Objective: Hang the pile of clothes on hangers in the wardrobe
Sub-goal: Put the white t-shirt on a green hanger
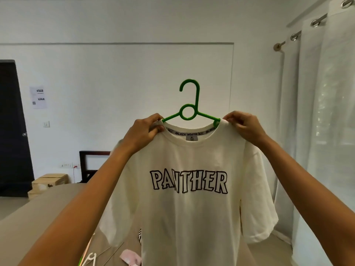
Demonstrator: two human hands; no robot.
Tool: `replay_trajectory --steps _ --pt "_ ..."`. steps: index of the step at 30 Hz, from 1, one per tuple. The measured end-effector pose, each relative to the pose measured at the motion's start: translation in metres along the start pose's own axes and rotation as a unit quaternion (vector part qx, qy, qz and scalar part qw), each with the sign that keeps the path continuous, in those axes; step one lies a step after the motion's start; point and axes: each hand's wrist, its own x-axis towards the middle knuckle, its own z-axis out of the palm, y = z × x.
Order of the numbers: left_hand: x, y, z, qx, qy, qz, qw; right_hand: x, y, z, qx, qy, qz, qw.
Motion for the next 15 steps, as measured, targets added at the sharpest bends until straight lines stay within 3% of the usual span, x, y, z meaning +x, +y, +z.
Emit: replay_trajectory --steps 3,5,8,11,13,15 --pt "-0.004 0.000 -0.001 -0.004 -0.001 -0.006 1.000 -0.008 -0.007 0.002 0.026 -0.092 -0.044 0.994" --pt "-0.005 -0.001 -0.003 -0.006 -0.005 -0.009 1.000 -0.007 -0.008 0.002 0.022 -0.105 -0.047 0.993" --pt "-0.005 0.000 -0.006 0.036 0.010 -0.024 0.999 -0.006 -0.008 0.008 0.016 -0.057 -0.056 0.997" --pt "-0.004 0.005 -0.001 0.208 0.099 0.015 0.973 -0.006 -0.008 0.015 0.005 -0.016 -0.058 0.998" --pt "-0.002 0.011 0.002 0.183 0.122 0.048 0.974 -0.006 -0.008 0.015 0.003 -0.003 -0.056 0.998" --pt "0.003 0.013 0.003 0.109 0.079 0.034 0.990 -0.009 -0.007 0.011 0.001 0.012 -0.058 0.998"
